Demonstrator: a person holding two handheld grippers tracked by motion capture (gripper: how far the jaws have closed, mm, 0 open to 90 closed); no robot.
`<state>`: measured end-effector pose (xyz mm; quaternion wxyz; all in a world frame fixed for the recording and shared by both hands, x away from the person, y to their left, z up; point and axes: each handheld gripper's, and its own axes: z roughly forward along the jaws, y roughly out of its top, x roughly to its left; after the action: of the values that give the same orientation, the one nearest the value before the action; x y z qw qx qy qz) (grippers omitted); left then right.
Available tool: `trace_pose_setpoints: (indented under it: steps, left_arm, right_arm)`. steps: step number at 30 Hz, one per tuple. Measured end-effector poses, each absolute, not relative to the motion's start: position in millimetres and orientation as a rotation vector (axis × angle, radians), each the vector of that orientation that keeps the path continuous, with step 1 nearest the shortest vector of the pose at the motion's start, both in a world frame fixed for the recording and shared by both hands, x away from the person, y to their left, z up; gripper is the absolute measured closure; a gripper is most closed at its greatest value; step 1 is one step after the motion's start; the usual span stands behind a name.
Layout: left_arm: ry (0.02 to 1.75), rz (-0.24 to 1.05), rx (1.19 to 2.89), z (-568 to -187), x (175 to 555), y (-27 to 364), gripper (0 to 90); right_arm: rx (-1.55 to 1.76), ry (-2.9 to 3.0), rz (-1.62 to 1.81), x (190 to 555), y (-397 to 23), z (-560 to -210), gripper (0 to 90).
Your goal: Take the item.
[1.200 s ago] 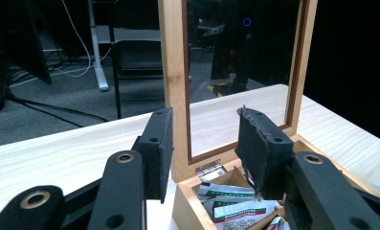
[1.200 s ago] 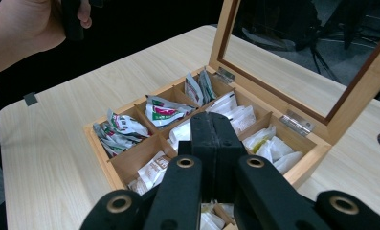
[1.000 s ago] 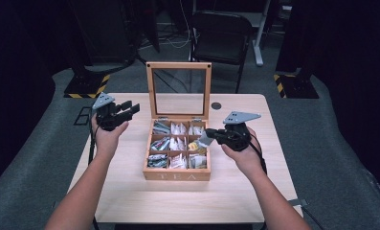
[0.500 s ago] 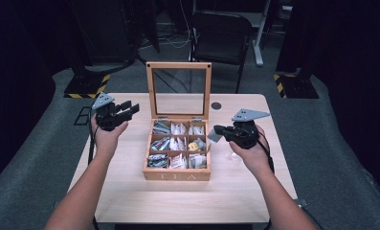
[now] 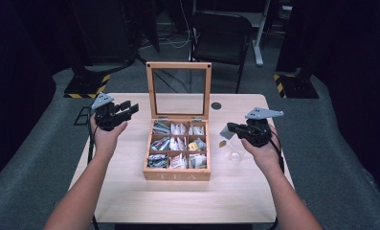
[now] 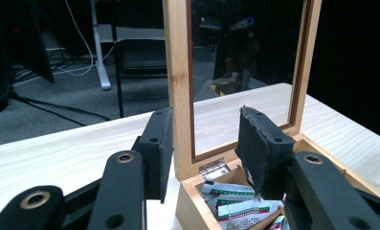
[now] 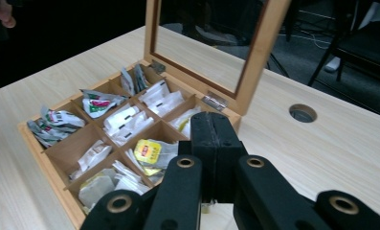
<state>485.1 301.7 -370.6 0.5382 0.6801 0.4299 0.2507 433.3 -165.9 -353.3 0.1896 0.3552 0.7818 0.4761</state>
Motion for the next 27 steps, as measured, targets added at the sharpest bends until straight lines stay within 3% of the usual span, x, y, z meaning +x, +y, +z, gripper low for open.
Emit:
trace_pose_setpoints:
  steps: [27]
  left_arm:
    - [1.029,0.599,1.616,-371,486,302,56.5]
  right_arm:
    - [1.117,2.109,1.252,438,-212,-360,90.0]
